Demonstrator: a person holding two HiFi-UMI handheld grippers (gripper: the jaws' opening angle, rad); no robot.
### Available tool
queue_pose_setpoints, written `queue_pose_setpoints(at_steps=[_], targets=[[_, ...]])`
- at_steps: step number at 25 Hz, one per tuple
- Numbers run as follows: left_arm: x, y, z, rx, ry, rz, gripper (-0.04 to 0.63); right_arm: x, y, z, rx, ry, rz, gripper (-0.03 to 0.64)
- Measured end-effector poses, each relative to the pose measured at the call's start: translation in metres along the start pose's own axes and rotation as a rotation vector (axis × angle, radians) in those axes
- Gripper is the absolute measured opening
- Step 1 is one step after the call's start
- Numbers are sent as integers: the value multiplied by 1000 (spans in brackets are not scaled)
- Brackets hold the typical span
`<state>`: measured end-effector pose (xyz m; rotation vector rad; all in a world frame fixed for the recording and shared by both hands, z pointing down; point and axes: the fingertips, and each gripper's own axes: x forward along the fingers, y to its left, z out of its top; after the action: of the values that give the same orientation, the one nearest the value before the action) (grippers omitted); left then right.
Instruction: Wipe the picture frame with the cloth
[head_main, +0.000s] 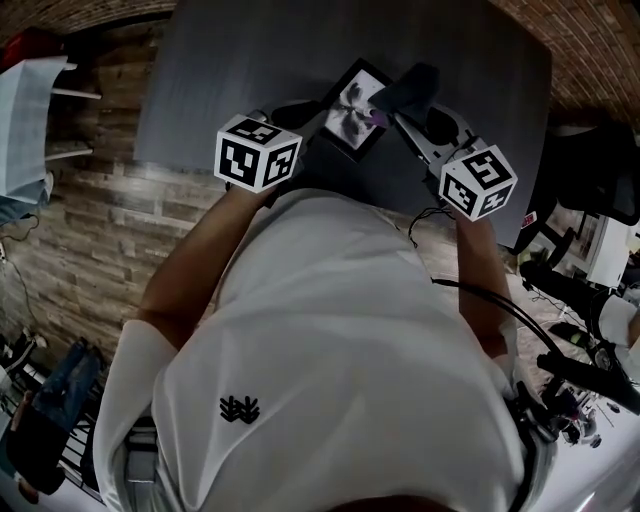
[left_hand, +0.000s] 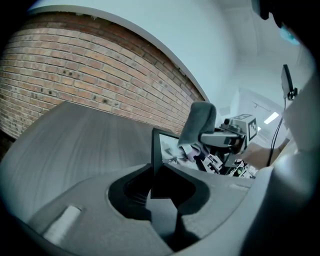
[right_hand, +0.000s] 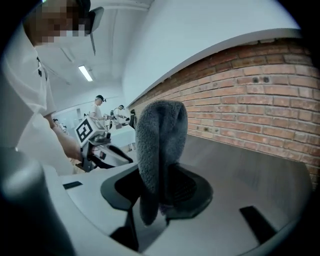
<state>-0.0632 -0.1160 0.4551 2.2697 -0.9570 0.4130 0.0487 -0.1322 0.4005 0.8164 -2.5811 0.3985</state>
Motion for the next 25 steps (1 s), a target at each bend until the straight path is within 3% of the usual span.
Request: queue_pose_setpoints(at_steps=[4, 7, 12, 16, 19, 21, 25], targets=[[-10, 4, -1, 13, -1, -13, 77, 2, -15, 14, -28, -6, -97, 143], [-17, 9, -2, 16, -9, -12, 77, 5, -7, 24, -38, -28, -105, 143], [-18, 17, 4, 21, -5, -3, 77, 14, 31, 41, -58, -67, 3, 144], [-20, 26, 8, 28, 5, 6, 77, 35, 78, 35, -62, -36, 128, 143], [-21, 29, 11, 33, 8, 1, 77, 49, 96, 23, -63, 3, 167, 144], [-25, 31, 10, 42, 11, -7, 77, 54, 93, 18, -67, 15, 128, 143], [-30, 32, 5, 57, 19, -31, 77, 50, 58, 17, -52, 18, -33, 143]])
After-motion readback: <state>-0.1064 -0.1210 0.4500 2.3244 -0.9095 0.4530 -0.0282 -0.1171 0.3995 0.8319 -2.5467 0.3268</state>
